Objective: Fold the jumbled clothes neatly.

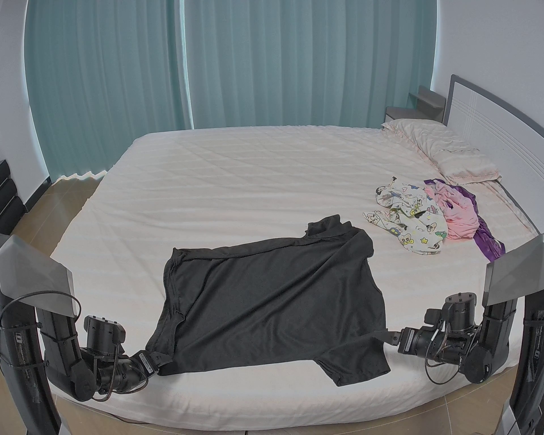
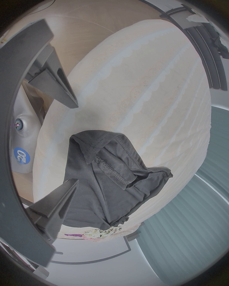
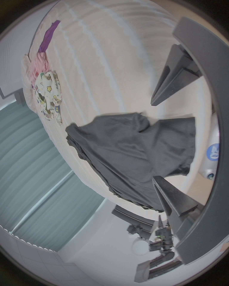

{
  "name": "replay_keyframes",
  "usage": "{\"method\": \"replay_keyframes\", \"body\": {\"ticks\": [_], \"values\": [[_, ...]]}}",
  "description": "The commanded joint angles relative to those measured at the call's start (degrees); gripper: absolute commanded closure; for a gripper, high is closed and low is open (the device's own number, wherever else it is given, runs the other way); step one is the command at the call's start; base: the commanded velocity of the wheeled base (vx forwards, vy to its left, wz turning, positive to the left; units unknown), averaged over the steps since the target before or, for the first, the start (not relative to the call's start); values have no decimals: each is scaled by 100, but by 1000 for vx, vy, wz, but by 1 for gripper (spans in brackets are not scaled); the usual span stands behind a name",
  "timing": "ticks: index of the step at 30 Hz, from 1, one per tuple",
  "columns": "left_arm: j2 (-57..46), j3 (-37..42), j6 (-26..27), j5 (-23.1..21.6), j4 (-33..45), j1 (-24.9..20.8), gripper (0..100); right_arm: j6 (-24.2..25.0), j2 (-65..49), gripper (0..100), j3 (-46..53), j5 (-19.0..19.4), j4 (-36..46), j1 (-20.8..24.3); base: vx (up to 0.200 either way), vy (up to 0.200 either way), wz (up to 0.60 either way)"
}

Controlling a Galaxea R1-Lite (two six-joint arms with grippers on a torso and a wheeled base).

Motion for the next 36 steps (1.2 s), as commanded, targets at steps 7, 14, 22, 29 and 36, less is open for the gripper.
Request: {"method": "replay_keyframes", "body": {"ticks": [7, 14, 22, 29, 36], "values": [[-4, 9, -23, -35, -2, -3, 0, -752, 653, 0, 953, 328, -729, 272, 0, 0, 0], [-4, 0, -23, -35, -2, 6, 0, -752, 969, 0, 751, 267, -729, 457, 0, 0, 0], [-4, 18, -155, -35, -169, 6, 0, -735, 1048, 100, 584, 117, -720, 606, 0, 0, 0], [32, 80, -155, -26, -327, 6, 0, -770, 732, 100, 1243, 3, -729, 413, 0, 0, 0], [5, 97, -155, 18, -336, 6, 0, -656, -490, 100, 1331, 3, 211, 105, 0, 0, 0]]}}
